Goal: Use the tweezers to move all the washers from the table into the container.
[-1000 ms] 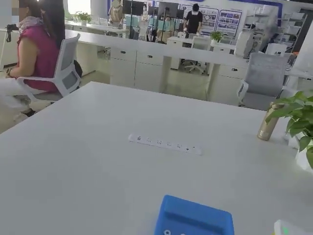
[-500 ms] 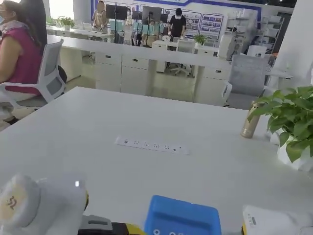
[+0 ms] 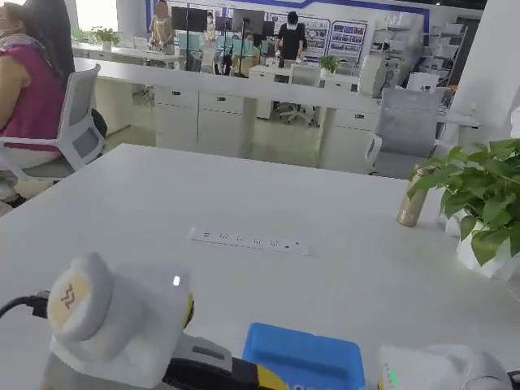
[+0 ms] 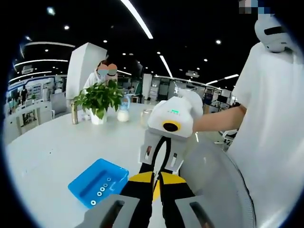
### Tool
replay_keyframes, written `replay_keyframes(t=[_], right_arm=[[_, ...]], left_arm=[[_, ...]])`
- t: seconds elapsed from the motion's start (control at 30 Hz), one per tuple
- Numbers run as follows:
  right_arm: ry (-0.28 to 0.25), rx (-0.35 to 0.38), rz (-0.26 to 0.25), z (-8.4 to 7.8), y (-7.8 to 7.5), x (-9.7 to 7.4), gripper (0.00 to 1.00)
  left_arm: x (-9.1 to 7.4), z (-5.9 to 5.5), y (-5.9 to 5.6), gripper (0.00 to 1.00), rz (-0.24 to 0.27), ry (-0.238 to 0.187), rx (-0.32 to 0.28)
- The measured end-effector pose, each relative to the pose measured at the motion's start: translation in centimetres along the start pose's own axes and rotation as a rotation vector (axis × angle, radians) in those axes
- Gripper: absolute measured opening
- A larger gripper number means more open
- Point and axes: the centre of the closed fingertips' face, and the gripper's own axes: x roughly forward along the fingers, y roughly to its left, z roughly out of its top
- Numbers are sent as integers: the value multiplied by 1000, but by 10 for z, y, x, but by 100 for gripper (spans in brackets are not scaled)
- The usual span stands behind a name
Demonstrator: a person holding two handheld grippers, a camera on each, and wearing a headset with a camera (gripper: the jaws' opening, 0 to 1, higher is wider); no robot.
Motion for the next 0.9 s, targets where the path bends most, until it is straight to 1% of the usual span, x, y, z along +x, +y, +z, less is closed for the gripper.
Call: replay_keyframes(t=[0.13, 0.17, 0.2, 0.23, 0.27, 0.33, 0.37, 0.4, 0.43, 0.47, 0.5, 0.53, 0.57, 0.6, 0.63, 0.67, 0.7, 0.73, 0.77, 0.8, 0.87, 0.9], right_arm=[[12, -11, 9, -1, 3, 1, 3], [14, -13, 9, -1, 3, 1, 3], [20, -15, 9, -2, 2, 1, 3], [22, -15, 9, -3, 3, 1, 3], [27, -13, 9, -4, 3, 1, 3], [36, -2, 7, -7, 2, 0, 3], [54, 8, 6, -12, 2, 1, 3], [75, 14, 4, -17, 2, 2, 3], [96, 18, 5, -24, 3, 3, 3], [106, 28, 9, -30, 4, 6, 4], [113, 37, 11, -36, 5, 9, 4], [122, 42, 14, -40, 7, 11, 4], [136, 51, 18, -45, 9, 14, 4], [150, 52, 23, -50, 11, 16, 4], [164, 48, 27, -54, 13, 18, 4], [179, 48, 31, -60, 14, 21, 4], [186, 51, 33, -64, 15, 24, 4], [190, 58, 37, -68, 16, 27, 4], [192, 62, 37, -71, 16, 30, 4], [198, 60, 36, -74, 16, 33, 4], [204, 54, 36, -76, 16, 38, 4], [203, 51, 34, -77, 16, 39, 4]], left_arm=[[7, -4, 1, 2, -4, 29, 8], [8, -4, 1, 2, -5, 33, 10], [9, -6, 1, 0, -11, 48, 10], [9, -7, 2, 0, -7, 54, 15], [9, -6, 4, 0, 4, 49, 20], [8, -11, 4, 0, -1, 70, 12], [8, -18, 7, 0, 16, 102, 15], [6, -26, 8, 0, 22, 147, 16], [6, -36, 13, 0, 41, 201, 33], [6, -42, 15, 0, 48, 232, 49], [7, -51, 14, 0, 41, 262, 42], [9, -56, 13, 0, 37, 274, 24], [13, -62, 13, 0, 35, 277, 19], [15, -67, 12, 0, 31, 288, 14], [17, -73, 13, 0, 33, 302, 15], [19, -81, 13, 0, 34, 322, 15], [21, -85, 13, 0, 33, 332, 12], [24, -90, 13, 0, 34, 343, 22], [25, -94, 13, 0, 33, 354, 33], [26, -98, 15, 0, 36, 370, 26], [27, -102, 16, 0, 34, 390, 33], [23, -106, 18, 0, 37, 427, 39]])
